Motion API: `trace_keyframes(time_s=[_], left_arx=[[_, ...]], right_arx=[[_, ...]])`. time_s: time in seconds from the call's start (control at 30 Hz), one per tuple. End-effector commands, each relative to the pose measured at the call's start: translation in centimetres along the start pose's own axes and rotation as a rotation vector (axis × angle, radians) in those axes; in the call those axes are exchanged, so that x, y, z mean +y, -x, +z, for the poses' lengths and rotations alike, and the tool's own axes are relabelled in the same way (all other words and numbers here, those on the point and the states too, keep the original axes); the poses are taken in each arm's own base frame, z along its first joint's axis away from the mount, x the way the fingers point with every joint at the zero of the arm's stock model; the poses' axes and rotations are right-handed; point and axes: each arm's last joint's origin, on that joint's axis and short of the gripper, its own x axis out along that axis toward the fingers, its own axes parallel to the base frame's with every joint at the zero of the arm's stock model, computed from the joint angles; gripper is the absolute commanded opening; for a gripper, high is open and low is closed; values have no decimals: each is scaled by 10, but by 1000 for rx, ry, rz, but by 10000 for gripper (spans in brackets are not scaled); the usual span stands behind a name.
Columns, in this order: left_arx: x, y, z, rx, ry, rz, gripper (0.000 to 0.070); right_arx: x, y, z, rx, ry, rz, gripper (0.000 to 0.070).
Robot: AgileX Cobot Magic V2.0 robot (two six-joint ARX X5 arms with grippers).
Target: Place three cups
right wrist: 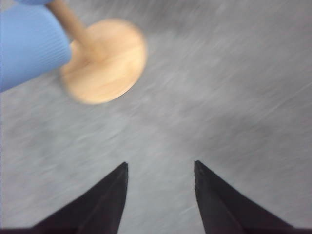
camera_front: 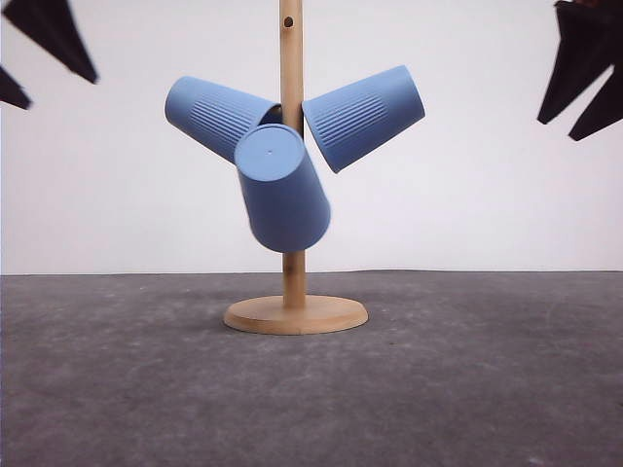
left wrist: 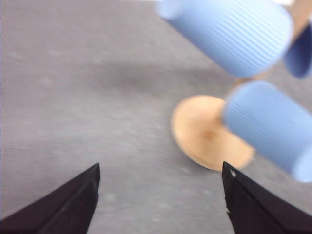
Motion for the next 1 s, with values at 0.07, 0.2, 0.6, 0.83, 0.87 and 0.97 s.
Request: trace_keyframes(time_s=[0.07,0.2,0.6,0.83,0.87,0.97], left_arx=[[7,5,-20,10,9,3,464],[13,8,-45,29,68,-1,464],[15,9,-57,43,107,2,179],[15,10,-57,38,98,3,0],[15,10,-56,34,97,3,0],[15,10,-56,30,96,3,0]], right_arx=[[2,3,-23,-77,40,-58,271],[7,7,-51,-127,61,-80,271],[11,14,-71,-133,62,-92,156],[11,14,-71,-138,66,-93,16],[11,14,-70,-144,68,-93,16],[11,14,-68,-162,75,-95,16]])
